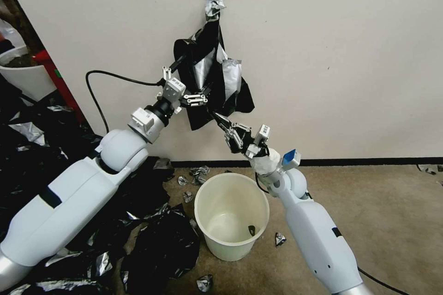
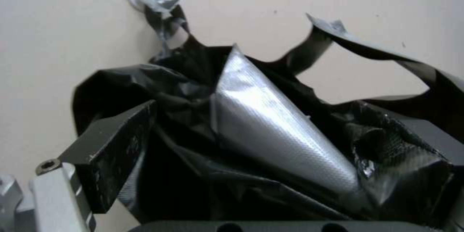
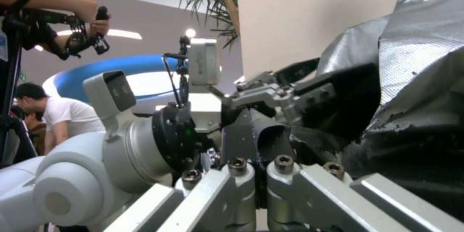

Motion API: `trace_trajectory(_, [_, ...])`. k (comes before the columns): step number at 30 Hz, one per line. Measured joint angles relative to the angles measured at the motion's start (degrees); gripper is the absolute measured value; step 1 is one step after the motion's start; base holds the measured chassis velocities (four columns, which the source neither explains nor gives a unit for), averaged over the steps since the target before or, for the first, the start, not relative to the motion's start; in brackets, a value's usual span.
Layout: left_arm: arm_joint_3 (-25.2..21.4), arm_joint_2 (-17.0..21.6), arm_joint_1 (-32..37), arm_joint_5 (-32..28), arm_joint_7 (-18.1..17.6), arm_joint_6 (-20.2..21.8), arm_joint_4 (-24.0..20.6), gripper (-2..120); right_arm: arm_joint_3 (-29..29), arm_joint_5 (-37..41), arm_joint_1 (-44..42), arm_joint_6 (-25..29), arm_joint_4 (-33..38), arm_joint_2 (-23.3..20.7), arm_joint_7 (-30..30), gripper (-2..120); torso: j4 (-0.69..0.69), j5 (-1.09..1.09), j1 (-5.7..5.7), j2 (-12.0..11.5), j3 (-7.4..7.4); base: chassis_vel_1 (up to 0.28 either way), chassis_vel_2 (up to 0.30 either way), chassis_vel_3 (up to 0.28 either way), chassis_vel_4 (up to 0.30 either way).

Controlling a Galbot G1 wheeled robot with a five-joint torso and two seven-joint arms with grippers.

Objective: Place a trash bag onto the trash bin.

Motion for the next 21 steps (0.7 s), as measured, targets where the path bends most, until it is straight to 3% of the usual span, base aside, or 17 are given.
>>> trace_trajectory(4, [0.43,-0.10,-0.39,-0.02,0.70,0.02,0.12,100,-0.01,-0.14,-0.21,0.01,0.39,0.09,0.09,0,0.00,0.00,0.00,0.00,0.00,0.000,0.000,0.000,0.000])
trace_trajectory(6, [0.70,-0.12,-0.56,-1.14,1.92,0.55,0.75,81,0.07,-0.49,-0.27,0.19,0.82,0.46,1.14,0,0.00,0.00,0.00,0.00,0.00,0.000,0.000,0.000,0.000])
trace_trajectory(15, [0.26,-0.33,0.37,-3.11,1.89,2.69,0.30,49,0.00,-0.45,-1.07,0.57,2.63,0.27,2.15,0,0.01,0.00,-0.01,0.00,-0.01,0.000,0.000,0.000,0.000])
trace_trajectory(17, [0.21,-0.35,0.47,-3.28,1.87,2.81,0.24,48,0.00,-0.45,-1.17,0.60,2.75,0.25,2.24,0,0.01,0.00,0.00,0.00,-0.01,0.000,0.000,0.000,0.000])
trace_trajectory(20, [0.03,-0.44,0.89,-4.46,1.71,3.40,0.04,28,0.03,-0.41,-2.13,0.87,4.06,-0.02,3.13,0,0.01,0.01,-0.01,0.00,-0.01,0.000,0.000,0.000,0.000])
trace_trajectory(21, [0.03,-0.44,0.89,-4.46,1.71,3.40,0.04,28,0.03,-0.41,-2.13,0.87,4.06,-0.02,3.13,0,0.01,0.01,-0.01,0.00,-0.01,0.000,0.000,0.000,0.000])
